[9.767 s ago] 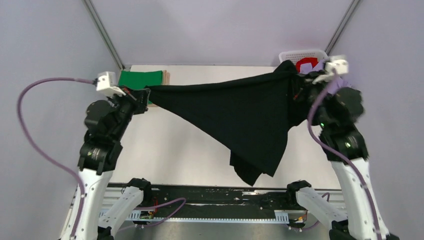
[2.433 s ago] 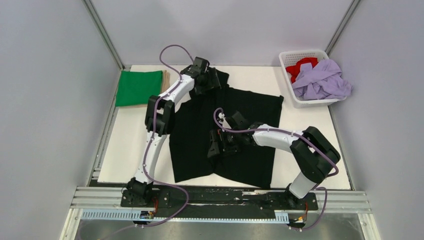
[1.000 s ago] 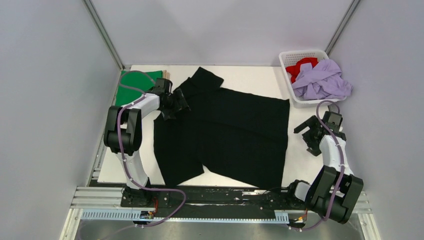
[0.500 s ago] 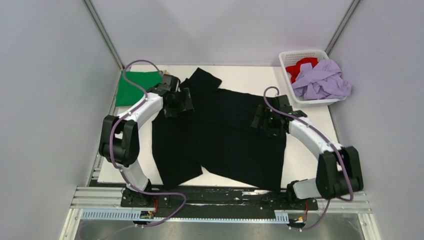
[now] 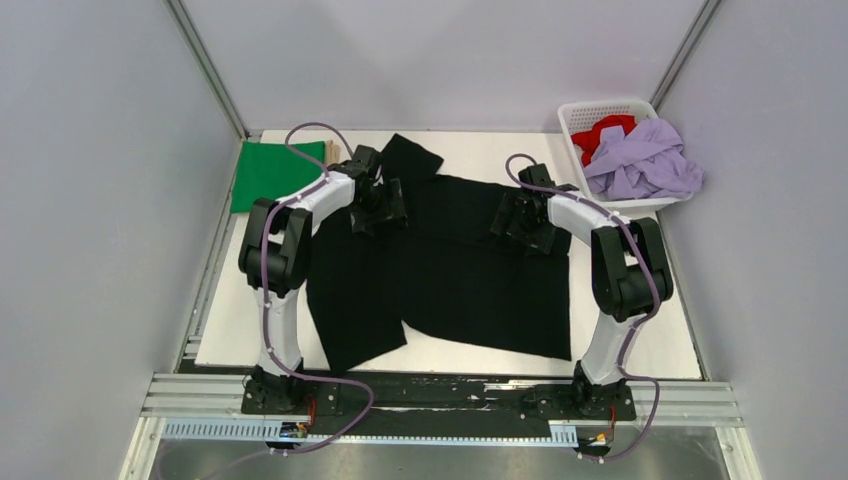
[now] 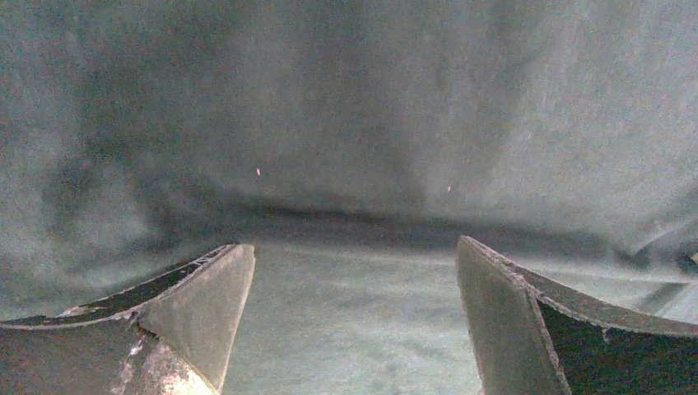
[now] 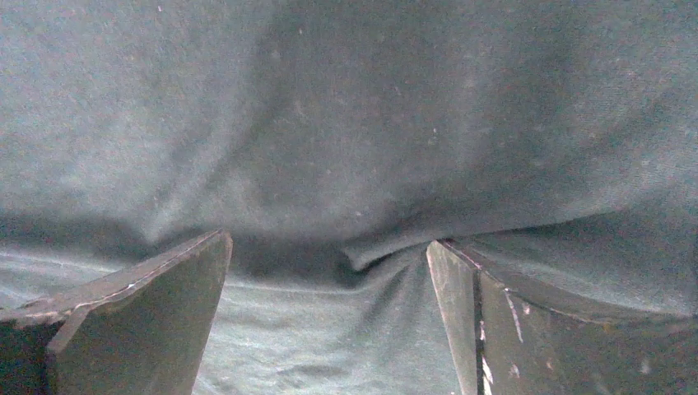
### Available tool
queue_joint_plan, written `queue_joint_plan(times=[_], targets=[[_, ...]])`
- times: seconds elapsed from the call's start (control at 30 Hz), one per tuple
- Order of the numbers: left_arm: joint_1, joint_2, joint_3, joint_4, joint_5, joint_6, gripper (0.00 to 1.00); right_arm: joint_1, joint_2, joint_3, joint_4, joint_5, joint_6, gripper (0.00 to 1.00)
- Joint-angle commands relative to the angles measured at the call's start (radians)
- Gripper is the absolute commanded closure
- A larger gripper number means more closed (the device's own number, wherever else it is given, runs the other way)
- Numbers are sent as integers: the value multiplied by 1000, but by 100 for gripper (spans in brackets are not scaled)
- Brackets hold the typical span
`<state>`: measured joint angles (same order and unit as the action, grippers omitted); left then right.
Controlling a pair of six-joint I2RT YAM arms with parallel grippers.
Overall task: Fold and stack the t-shirts
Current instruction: Flatten out the tshirt
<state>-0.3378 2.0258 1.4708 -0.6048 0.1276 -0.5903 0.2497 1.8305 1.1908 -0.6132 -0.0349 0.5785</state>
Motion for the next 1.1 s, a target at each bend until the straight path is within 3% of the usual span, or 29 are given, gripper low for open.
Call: queue_joint_plan(times=[0.0,0.17,0.27,0.33,0.43,0.57,0.8,0.9,1.07], targets=[[50,186,108,24,40,-43,0,-70,160,76,81,52,-30,0],[71,321,308,11,51,-59,0,-141,270,227,84,53,-67,0],[72,391,502,-57,55,-43,0,-159,307,329,83,52,-87,0],[72,413,587,-97,60,-23,0,-156,282,350,80,69,-78,0],[63,329,594,-100,48,10,0,-124,171,333,78,129,-89,0],[8,79,436,-97,-59,63,0,-62,-61,214,78,186,-79,0],[-120,-479,-123,-117,-242,1,0,-67,-563,-161,88,243,75,0],[-149,-631,-344,-200,-274,-46,0,-87,-722,-338,89,266,107,0],[-194,-843,-556,-304,-283,-122,1,-97,-924,-506,64,316,156,0]])
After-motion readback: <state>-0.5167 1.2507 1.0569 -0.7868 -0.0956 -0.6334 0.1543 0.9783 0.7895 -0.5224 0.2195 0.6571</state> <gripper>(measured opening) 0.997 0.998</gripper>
